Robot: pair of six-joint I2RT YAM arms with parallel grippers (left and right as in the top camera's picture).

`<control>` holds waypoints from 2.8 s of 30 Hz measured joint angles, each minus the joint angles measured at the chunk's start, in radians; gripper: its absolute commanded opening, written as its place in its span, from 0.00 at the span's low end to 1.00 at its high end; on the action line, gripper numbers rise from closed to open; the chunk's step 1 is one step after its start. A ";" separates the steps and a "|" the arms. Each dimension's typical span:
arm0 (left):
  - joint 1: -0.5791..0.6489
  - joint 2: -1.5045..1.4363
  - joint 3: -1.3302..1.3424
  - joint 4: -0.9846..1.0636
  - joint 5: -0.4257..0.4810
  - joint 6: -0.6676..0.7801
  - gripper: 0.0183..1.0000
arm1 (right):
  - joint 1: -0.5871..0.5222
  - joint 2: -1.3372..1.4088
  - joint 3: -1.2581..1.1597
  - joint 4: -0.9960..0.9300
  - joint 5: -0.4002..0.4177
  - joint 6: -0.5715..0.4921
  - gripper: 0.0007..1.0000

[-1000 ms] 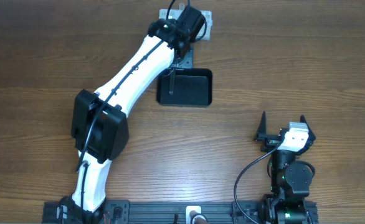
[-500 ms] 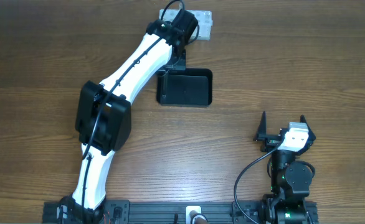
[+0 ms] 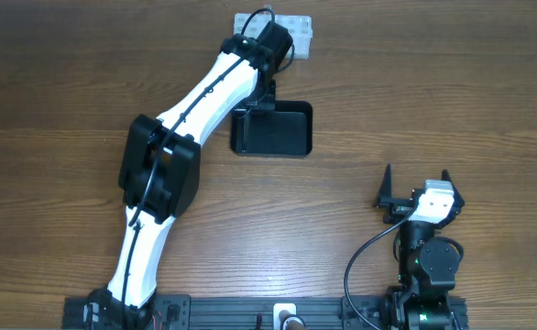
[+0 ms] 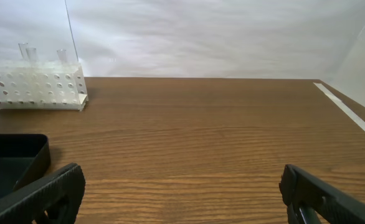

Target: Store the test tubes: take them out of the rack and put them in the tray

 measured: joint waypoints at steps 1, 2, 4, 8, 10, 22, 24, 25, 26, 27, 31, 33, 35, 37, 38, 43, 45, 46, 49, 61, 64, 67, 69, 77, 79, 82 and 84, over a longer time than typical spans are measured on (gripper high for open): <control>0.000 0.000 0.000 0.000 0.003 0.000 0.10 | 0.000 0.000 0.000 0.000 0.000 0.000 0.99; 0.000 0.000 0.000 0.000 0.003 0.000 0.17 | 0.000 0.000 0.000 0.000 0.000 0.000 0.99; 0.000 0.000 0.000 0.000 0.004 0.002 0.35 | 0.000 0.000 0.000 0.000 0.000 0.000 0.99; 0.000 0.000 0.000 -0.001 0.009 -0.011 0.42 | 0.000 0.000 0.000 0.000 0.000 -0.001 0.99; 0.003 0.000 0.000 -0.006 0.022 -0.011 0.43 | 0.000 0.000 0.000 0.000 0.000 0.000 0.99; 0.104 -0.093 0.019 -0.024 0.153 -0.003 0.52 | 0.000 0.000 0.000 0.000 0.000 0.000 0.99; 0.097 -0.126 0.055 -0.021 0.129 0.004 0.52 | 0.000 0.000 0.000 0.000 0.000 0.000 0.99; 0.093 -0.141 0.076 -0.016 0.117 0.008 0.52 | 0.000 0.000 0.000 0.000 0.000 0.000 0.99; 0.090 -0.156 0.103 -0.011 0.105 0.008 0.51 | 0.000 0.000 0.000 0.000 0.000 0.000 0.99; 0.086 -0.166 0.127 -0.003 0.096 0.009 0.50 | 0.000 0.000 0.000 0.000 0.000 0.000 0.99; 0.082 -0.198 0.208 0.148 0.036 0.040 0.51 | 0.000 0.000 0.000 0.000 0.000 0.000 0.99; 0.082 -0.199 0.210 0.248 0.016 0.089 0.53 | 0.000 0.000 0.000 0.000 0.000 -0.001 0.99; 0.082 -0.198 0.210 0.315 0.001 0.143 0.54 | 0.000 0.000 0.000 0.000 0.000 0.000 0.99; 0.082 -0.197 0.210 0.377 -0.008 0.189 0.55 | 0.000 0.000 0.000 0.000 0.000 0.000 0.99; 0.082 -0.195 0.210 0.400 -0.011 0.206 0.56 | 0.000 0.000 0.000 0.000 0.000 0.000 0.99; 0.085 -0.148 0.211 0.497 -0.026 0.301 0.56 | 0.000 0.000 0.000 0.000 0.000 0.000 0.99; 0.091 -0.108 0.211 0.531 -0.024 0.333 0.56 | 0.000 0.000 0.000 0.000 0.000 0.000 0.99; 0.097 -0.085 0.210 0.545 -0.014 0.352 0.56 | 0.000 0.000 0.000 0.000 0.000 0.000 0.99; 0.119 -0.040 0.210 0.594 0.036 0.390 0.56 | 0.000 0.000 0.000 0.000 0.000 0.000 0.99; 0.193 0.045 0.210 0.727 0.252 0.496 0.56 | 0.000 0.000 0.000 0.000 0.000 0.000 0.99; 0.188 0.066 0.210 0.734 0.293 0.504 0.56 | 0.000 0.000 0.000 0.000 0.000 0.000 0.99; 0.183 0.083 0.210 0.724 0.315 0.507 0.55 | 0.000 0.000 0.000 0.000 0.000 0.000 0.99; 0.180 0.090 0.210 0.713 0.326 0.507 0.55 | 0.000 0.000 0.000 0.000 0.000 0.000 0.99; 0.177 0.090 0.210 0.689 0.337 0.510 0.55 | 0.000 0.000 0.000 0.000 0.000 0.000 0.99; 0.176 0.090 0.210 0.689 0.338 0.510 0.55 | 0.000 0.000 0.000 0.000 0.000 0.000 0.99; 0.175 0.093 0.210 0.700 0.338 0.510 0.54 | 0.000 0.000 0.000 0.000 0.000 0.000 0.99; 0.175 0.100 0.210 0.713 0.338 0.510 0.55 | 0.000 0.000 0.000 0.000 0.000 0.000 0.99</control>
